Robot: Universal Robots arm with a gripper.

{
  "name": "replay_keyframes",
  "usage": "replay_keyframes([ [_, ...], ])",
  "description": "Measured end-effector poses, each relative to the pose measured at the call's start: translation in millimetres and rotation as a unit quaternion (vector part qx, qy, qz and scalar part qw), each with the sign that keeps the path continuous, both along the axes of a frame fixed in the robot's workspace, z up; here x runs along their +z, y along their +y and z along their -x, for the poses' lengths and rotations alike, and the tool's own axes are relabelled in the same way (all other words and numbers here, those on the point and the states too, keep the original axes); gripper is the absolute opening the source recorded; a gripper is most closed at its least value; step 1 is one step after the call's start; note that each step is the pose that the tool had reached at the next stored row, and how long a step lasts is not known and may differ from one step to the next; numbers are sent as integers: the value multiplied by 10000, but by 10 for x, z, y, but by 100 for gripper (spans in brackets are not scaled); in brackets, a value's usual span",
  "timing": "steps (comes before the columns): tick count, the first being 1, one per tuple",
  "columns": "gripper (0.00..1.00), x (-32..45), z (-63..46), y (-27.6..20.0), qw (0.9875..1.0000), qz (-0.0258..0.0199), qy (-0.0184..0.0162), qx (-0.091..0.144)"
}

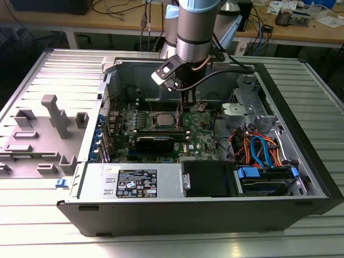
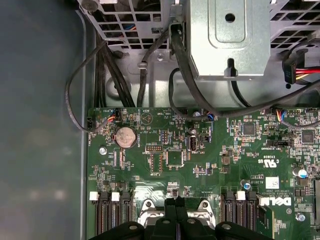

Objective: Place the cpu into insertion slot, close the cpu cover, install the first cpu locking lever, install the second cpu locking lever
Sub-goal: 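Close the cpu cover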

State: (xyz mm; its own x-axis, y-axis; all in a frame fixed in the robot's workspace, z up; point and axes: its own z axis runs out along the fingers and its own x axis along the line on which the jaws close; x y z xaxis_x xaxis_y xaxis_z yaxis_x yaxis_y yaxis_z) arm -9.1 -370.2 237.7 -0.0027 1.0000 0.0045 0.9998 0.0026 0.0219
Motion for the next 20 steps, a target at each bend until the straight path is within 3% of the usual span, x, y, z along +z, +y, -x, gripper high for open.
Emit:
replay_keyframes([
  [16, 11, 0, 94, -1, 10000, 0, -1, 1],
  [20, 11, -22, 208, -1, 10000, -8, -4, 0],
])
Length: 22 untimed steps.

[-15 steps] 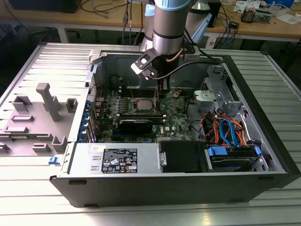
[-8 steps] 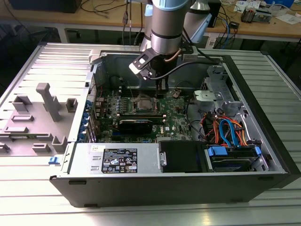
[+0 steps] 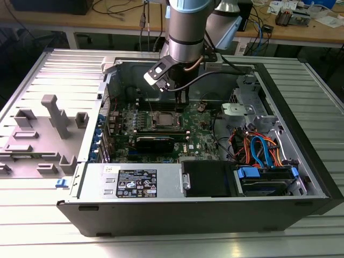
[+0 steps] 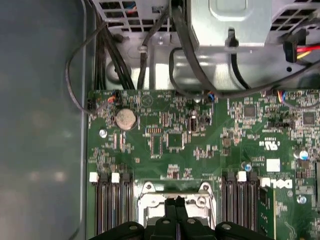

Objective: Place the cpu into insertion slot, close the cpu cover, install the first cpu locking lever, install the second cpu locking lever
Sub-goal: 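Close the cpu cover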

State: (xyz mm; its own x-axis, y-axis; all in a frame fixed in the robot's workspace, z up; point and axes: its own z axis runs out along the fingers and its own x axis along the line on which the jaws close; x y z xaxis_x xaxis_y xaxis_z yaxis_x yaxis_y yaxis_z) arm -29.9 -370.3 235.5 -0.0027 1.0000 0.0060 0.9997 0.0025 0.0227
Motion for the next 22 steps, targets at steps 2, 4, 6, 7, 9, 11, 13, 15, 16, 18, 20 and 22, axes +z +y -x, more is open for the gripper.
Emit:
replay_keyframes([
  [2, 11, -6, 70, 0, 10000, -1, 0, 2],
  [4, 11, -13, 138, 0, 10000, 0, 0, 2],
  [6, 11, -18, 182, 0, 10000, 0, 0, 3],
  [7, 11, -22, 216, 0, 10000, 0, 0, 3],
  [9, 11, -29, 276, 0, 10000, 0, 0, 3],
  [11, 11, -35, 315, 0, 10000, 0, 0, 4],
  [13, 11, -41, 347, 0, 10000, -1, -1, 4],
  [15, 11, -46, 374, 0, 10000, 0, 0, 4],
  [16, 11, -47, 382, 0, 10000, 0, 0, 4],
  [18, 11, -48, 391, 0, 10000, 0, 0, 4],
  [20, 11, -48, 395, 0, 10000, 0, 0, 4],
  [22, 11, -48, 395, 0, 10000, 0, 0, 4],
])
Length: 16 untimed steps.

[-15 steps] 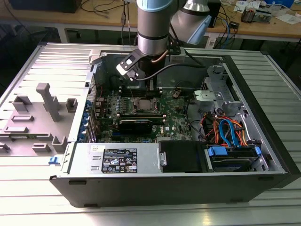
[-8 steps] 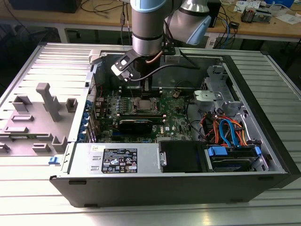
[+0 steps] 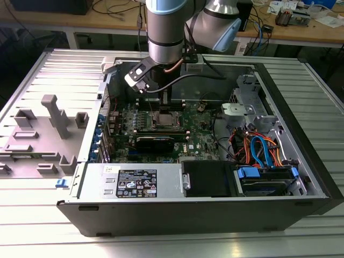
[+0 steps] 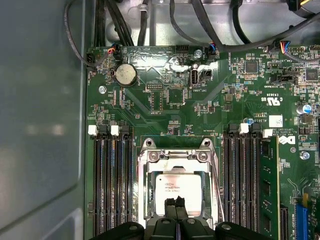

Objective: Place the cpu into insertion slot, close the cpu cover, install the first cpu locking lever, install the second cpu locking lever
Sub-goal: 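Close the cpu cover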

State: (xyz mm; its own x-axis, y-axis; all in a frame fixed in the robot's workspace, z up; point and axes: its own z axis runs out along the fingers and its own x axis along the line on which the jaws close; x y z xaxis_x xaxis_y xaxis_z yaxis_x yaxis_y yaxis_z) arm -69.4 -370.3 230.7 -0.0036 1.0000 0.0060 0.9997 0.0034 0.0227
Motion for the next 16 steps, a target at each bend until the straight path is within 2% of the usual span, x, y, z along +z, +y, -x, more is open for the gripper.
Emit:
replay_keyframes([
  [9, 11, -25, 28, -12, 10000, -1, 0, 17],
  [16, 11, -70, 166, -29, 10000, -2, 0, 91],
])
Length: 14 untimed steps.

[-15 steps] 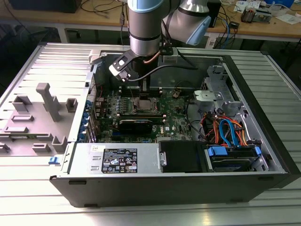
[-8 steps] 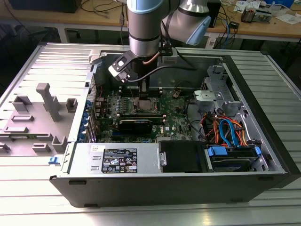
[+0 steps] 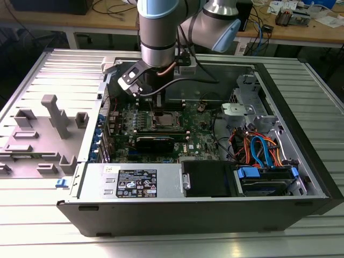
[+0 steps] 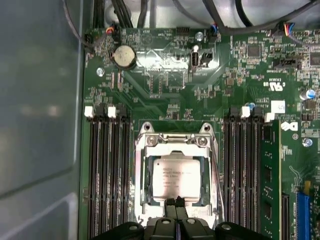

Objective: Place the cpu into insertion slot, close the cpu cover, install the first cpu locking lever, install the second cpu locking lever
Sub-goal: 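Close the cpu cover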

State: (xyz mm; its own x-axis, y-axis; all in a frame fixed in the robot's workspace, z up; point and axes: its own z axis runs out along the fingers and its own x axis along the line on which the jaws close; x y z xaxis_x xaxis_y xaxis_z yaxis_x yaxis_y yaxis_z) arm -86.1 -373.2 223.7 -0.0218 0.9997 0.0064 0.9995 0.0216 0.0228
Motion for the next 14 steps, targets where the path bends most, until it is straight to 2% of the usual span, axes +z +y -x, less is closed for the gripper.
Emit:
replay_keyframes([
  [3, 11, -35, 33, -4, 10000, 1, 1, 21],
  [14, 11, -158, 51, -7, 10000, -1, 0, 53],
])
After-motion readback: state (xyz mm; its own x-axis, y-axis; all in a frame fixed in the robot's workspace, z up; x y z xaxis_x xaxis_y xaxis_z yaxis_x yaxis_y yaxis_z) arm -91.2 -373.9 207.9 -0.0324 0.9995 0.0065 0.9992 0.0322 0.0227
